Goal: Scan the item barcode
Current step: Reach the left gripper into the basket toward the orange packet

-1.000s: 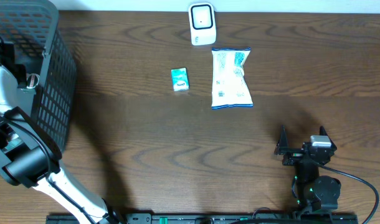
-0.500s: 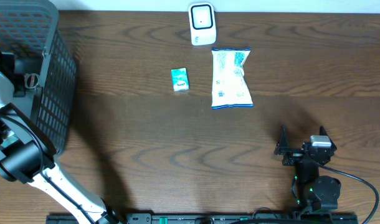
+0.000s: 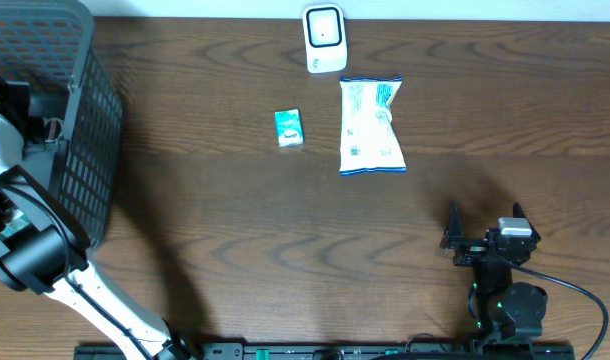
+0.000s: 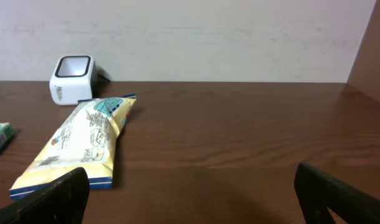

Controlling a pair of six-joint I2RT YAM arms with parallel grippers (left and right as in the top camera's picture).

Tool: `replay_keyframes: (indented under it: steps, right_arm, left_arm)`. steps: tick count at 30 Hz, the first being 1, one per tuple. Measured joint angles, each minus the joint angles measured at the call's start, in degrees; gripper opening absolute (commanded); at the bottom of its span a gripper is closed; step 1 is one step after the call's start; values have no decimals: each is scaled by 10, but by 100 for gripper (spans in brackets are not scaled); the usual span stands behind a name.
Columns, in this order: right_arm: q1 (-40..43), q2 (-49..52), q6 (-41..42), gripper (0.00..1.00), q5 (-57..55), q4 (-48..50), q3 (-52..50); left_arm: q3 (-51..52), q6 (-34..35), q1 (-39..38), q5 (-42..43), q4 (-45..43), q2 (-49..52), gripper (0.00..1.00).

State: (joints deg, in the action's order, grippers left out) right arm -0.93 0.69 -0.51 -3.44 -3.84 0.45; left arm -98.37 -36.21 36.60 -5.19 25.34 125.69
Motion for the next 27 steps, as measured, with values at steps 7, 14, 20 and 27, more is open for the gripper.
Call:
replay_keyframes:
  steps: [7, 14, 20, 27]
  right_arm:
    - [0, 0, 0, 99, 0, 0, 0]
    - [0, 0, 0, 99, 0, 0, 0]
    - [0, 0, 0, 99, 0, 0, 0]
    - [0, 0, 0, 99, 0, 0, 0]
  left_arm:
    - [0, 2, 0, 4, 5, 2, 50]
    - [0, 4, 11, 4, 2, 4, 57]
    - [0, 6, 28, 35, 5, 13, 46]
    - [-1, 31, 31, 53, 5, 21, 7]
